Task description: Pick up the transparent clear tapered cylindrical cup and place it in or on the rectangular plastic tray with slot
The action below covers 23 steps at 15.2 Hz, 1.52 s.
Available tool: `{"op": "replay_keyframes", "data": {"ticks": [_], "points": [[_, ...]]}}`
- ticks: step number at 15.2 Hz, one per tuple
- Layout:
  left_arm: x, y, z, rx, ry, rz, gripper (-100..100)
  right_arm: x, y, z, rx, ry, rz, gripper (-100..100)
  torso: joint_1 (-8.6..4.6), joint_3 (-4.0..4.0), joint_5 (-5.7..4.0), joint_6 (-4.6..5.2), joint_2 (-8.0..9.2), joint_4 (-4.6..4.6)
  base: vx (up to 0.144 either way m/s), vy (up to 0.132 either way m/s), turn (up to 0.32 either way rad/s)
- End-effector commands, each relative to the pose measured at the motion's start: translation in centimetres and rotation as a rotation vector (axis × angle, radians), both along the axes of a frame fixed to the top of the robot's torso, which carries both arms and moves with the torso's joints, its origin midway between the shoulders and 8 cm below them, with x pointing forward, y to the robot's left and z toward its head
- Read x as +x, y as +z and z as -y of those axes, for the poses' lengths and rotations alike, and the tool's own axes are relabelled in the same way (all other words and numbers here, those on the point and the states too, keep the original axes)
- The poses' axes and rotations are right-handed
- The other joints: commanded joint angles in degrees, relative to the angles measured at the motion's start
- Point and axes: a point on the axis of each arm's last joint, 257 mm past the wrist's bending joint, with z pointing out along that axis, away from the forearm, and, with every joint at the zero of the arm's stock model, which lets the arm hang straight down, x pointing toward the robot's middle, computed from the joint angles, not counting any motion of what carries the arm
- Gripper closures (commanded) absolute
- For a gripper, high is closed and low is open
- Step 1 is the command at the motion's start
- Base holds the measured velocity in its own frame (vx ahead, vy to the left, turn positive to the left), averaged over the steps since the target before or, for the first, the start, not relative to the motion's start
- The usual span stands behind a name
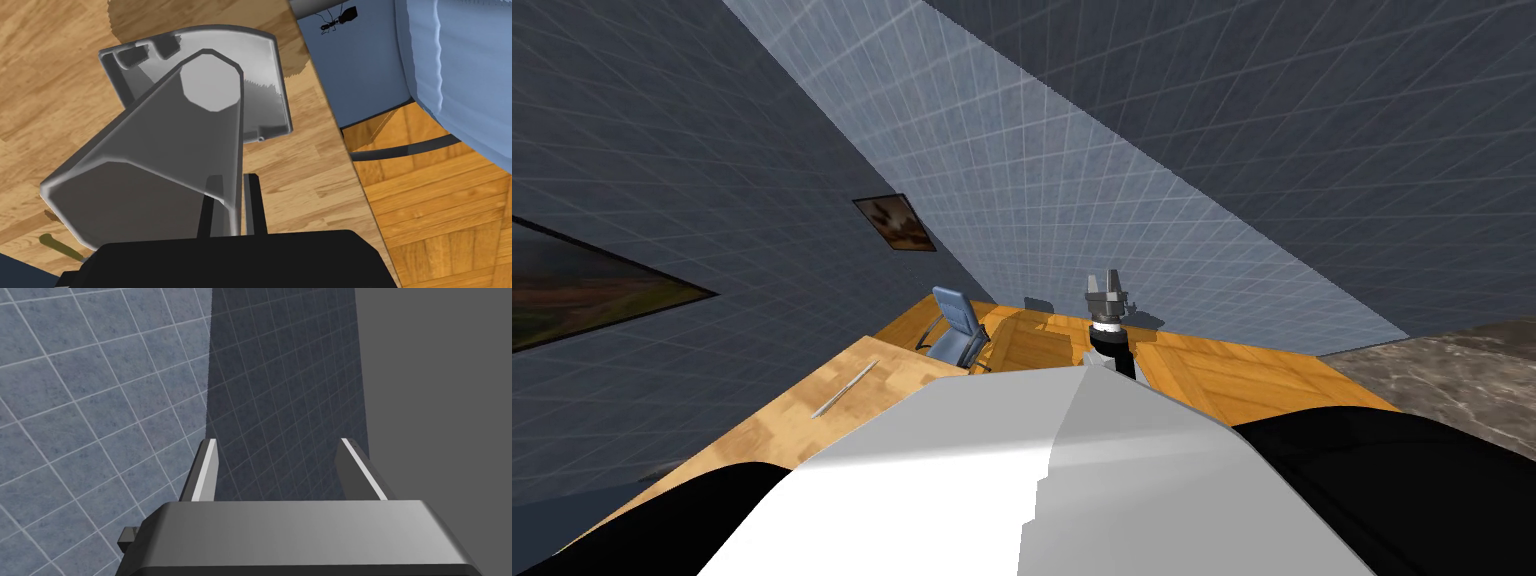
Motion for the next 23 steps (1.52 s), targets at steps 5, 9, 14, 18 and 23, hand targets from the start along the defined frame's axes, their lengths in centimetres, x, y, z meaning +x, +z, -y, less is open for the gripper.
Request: {"op": "replay_keyframes", "data": {"ticks": [5, 9, 14, 18, 23], "points": [[-2.3, 4.3, 0.0, 0.015, 0.012, 0.035, 100, 0.0, 0.0, 0.0, 0.0, 0.0, 0.0, 0, 0.0, 0.05, -0.02, 0.07, 0.04, 0.05, -0.002, 0.036, -0.066], [-3.3, 6.8, 0.0, 0.029, 0.012, 0.056, 100, 0.0, 0.0, 0.0, 0.0, 0.0, 0.0, 0, -0.08, 0.09, -0.08, 0.09, 0.1, 0.09, -0.008, 0.03, -0.05], [-3.3, 6.8, 0.2, 0.028, 0.013, 0.054, -100, 0.0, 0.0, 0.0, 0.0, 0.0, 0.0, 0, -0.22, 0.09, -0.09, 0.12, 0.07, 0.12, -0.002, 0.009, -0.017], [-3.2, 8.4, 0.5, 0.028, 0.016, 0.056, -100, 0.0, 0.0, 0.0, 0.0, 0.0, 0.0, 0, -0.24, 0.09, -0.11, 0.13, 0.09, 0.11, -0.006, 0.005, -0.009], [-3.1, 11.0, 1.0, 0.026, 0.02, 0.058, -100, 0.0, 0.0, 0.0, 0.0, 0.0, 0.0, 0, -0.23, 0.11, -0.11, 0.13, 0.11, 0.12, -0.013, 0.013, -0.013]]}}
